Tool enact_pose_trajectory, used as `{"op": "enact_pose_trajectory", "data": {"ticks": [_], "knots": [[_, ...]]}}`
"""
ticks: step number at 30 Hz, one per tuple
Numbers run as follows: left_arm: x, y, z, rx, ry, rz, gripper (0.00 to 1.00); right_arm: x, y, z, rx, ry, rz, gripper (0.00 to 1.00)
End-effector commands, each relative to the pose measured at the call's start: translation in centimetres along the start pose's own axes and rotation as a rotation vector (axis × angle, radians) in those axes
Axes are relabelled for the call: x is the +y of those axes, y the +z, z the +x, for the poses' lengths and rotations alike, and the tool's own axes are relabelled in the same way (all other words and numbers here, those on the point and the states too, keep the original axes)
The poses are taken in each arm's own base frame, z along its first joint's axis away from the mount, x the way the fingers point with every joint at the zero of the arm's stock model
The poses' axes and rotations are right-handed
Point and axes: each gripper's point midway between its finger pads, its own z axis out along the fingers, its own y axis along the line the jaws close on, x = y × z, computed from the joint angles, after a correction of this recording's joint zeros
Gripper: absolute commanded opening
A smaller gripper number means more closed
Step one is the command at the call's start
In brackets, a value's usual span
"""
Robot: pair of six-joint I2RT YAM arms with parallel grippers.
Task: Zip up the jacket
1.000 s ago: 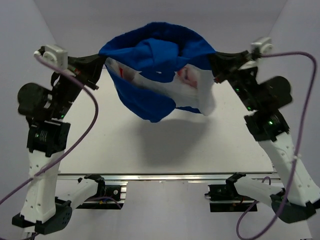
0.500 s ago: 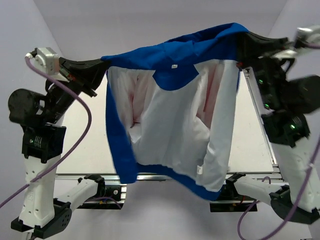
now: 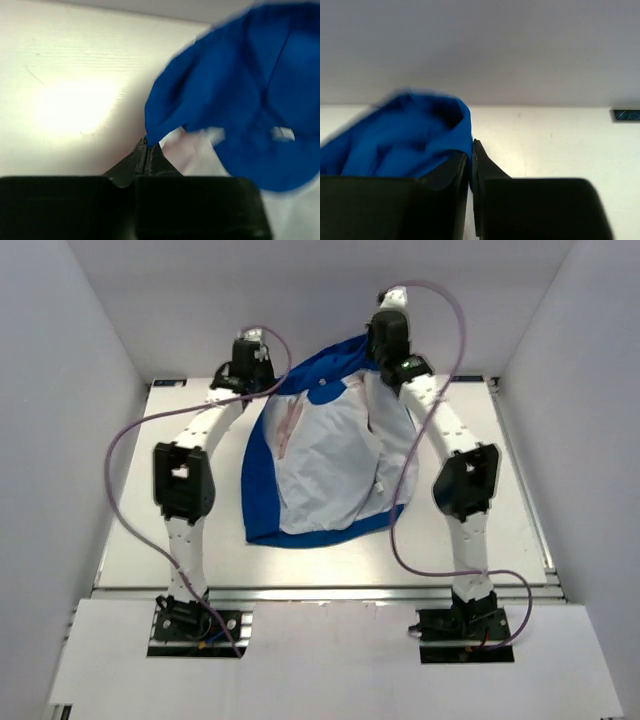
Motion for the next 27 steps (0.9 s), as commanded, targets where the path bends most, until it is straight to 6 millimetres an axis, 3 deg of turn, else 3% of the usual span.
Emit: {"op": "enact_pose_trajectory", "data": {"ticks": [1, 2, 3, 4, 5, 6, 7, 8, 9, 10, 11, 12, 13, 14, 15, 16, 18, 19, 20, 21, 23, 24, 26, 27], "knots": [[0.7, 4.2, -0.7, 0.059, 0.020, -0.070, 0.11, 0.1, 3.0, 2.1, 0.059, 0.031, -0.029, 0.12], [0.0, 5.2, -0.6, 0.076, 0.031, -0.028, 0.37, 0.7, 3.3, 3.2, 0.077, 0.023, -0.063, 0.39], [-1.1, 6.2, -0.9, 0.080, 0.036, 0.026, 0.50, 1.1, 3.4, 3.9, 0.087, 0.016, -0.087, 0.51], [-1.6, 6.2, -1.1, 0.076, 0.035, 0.051, 0.64, 1.5, 2.8, 2.8, 0.058, 0.022, -0.127, 0.65], [-2.1, 6.0, -1.4, 0.066, 0.038, 0.077, 0.83, 1.6, 2.7, 5.0, 0.102, 0.004, -0.141, 0.84], [-3.0, 5.8, -2.5, 0.014, 0.043, 0.118, 0.98, 1.6, 2.1, 5.0, 0.105, -0.003, -0.154, 0.89], [-3.0, 4.4, -2.1, 0.017, 0.032, 0.122, 0.98, 1.3, 0.6, 3.3, 0.080, 0.005, -0.160, 0.89], [-3.4, 3.6, -2.4, -0.004, 0.032, 0.140, 0.98, 0.9, 0.1, 5.3, 0.124, -0.002, -0.154, 0.90], [-3.9, 2.8, -3.2, -0.044, 0.032, 0.162, 0.98, 0.6, -0.8, 5.5, 0.136, -0.001, -0.148, 0.89], [-4.8, 0.3, -4.9, -0.084, 0.030, 0.187, 0.98, -0.2, -2.6, 4.0, 0.119, 0.011, -0.141, 0.89], [-4.2, -0.1, -3.1, -0.049, 0.027, 0.178, 0.98, -1.0, -3.5, 7.3, 0.205, 0.021, -0.121, 0.89], [-4.2, -0.9, -2.8, -0.040, 0.023, 0.178, 0.98, -1.5, -4.5, 8.5, 0.242, 0.039, -0.113, 0.89], [-4.2, -1.9, -2.6, -0.036, 0.016, 0.172, 0.98, -2.6, -6.4, 7.6, 0.240, 0.071, -0.113, 0.89], [-3.9, -4.0, -1.9, -0.026, 0.010, 0.163, 0.98, -3.5, -7.4, 9.0, 0.281, 0.097, -0.106, 0.89], [-3.8, -5.1, -1.5, -0.020, 0.003, 0.159, 0.98, -4.8, -9.7, 12.3, 0.364, 0.142, -0.089, 0.89], [-3.5, -6.2, -0.9, -0.019, -0.019, 0.151, 0.98, -7.0, -10.7, 13.7, 0.395, 0.180, -0.058, 0.89], [-2.4, -9.3, 1.2, -0.012, -0.046, 0.121, 0.98, -8.9, -12.9, 16.9, 0.463, 0.251, -0.052, 0.89], [-2.0, -10.3, 2.0, -0.007, -0.074, 0.106, 0.98, -11.6, -14.6, 19.4, 0.492, 0.303, 0.000, 0.89], [-1.6, -11.2, 2.7, -0.006, -0.088, 0.093, 0.98, -12.7, -15.2, 21.6, 0.540, 0.329, 0.021, 0.89], [-0.8, -12.7, 4.6, 0.010, -0.108, 0.077, 0.98, -13.7, -15.9, 21.4, 0.519, 0.349, 0.040, 0.89], [-0.2, -13.9, 6.7, 0.037, -0.165, 0.063, 0.98, -15.6, -16.8, 22.7, 0.551, 0.429, 0.063, 0.88], [0.4, -14.7, 8.7, 0.065, -0.187, 0.052, 0.98, -15.9, -16.6, 23.0, 0.553, 0.445, 0.064, 0.87], [0.5, -15.5, 10.5, 0.103, -0.207, 0.063, 0.98, -16.9, -15.8, 24.0, 0.575, 0.475, 0.043, 0.82], [0.7, -15.8, 11.3, 0.121, -0.209, 0.060, 0.98, -17.0, -15.3, 25.4, 0.618, 0.486, 0.042, 0.80]]}}
